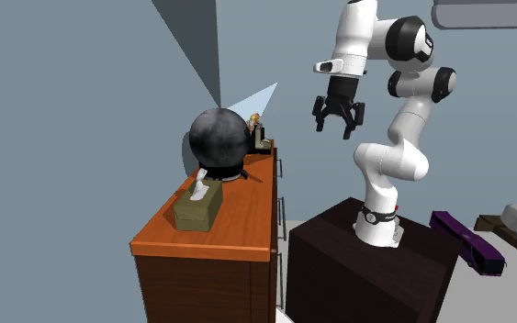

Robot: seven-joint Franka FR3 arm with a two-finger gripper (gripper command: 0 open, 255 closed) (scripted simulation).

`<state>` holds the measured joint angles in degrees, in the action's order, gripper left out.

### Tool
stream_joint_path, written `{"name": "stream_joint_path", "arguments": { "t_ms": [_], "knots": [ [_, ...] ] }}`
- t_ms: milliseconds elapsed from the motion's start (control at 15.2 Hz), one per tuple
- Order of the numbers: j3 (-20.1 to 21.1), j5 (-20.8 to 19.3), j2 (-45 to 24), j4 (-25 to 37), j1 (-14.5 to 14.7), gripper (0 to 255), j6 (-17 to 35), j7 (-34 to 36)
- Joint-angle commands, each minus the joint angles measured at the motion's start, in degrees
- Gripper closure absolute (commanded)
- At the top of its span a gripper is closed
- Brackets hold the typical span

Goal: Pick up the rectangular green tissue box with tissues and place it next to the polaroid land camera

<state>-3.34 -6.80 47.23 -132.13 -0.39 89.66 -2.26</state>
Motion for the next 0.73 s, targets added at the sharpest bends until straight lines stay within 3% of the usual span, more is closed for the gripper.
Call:
{"name": "stream_joint_path", "arguments": {
  "t_ms": [0, 660],
  "knots": [
    [0.00, 0.00, 0.00, 0.00, 0.00, 0, 0.00, 0.00],
    [-5.42, -11.33, -17.41, 5.45, -0.25, 0, 10.62, -13.24]
  ]
}}
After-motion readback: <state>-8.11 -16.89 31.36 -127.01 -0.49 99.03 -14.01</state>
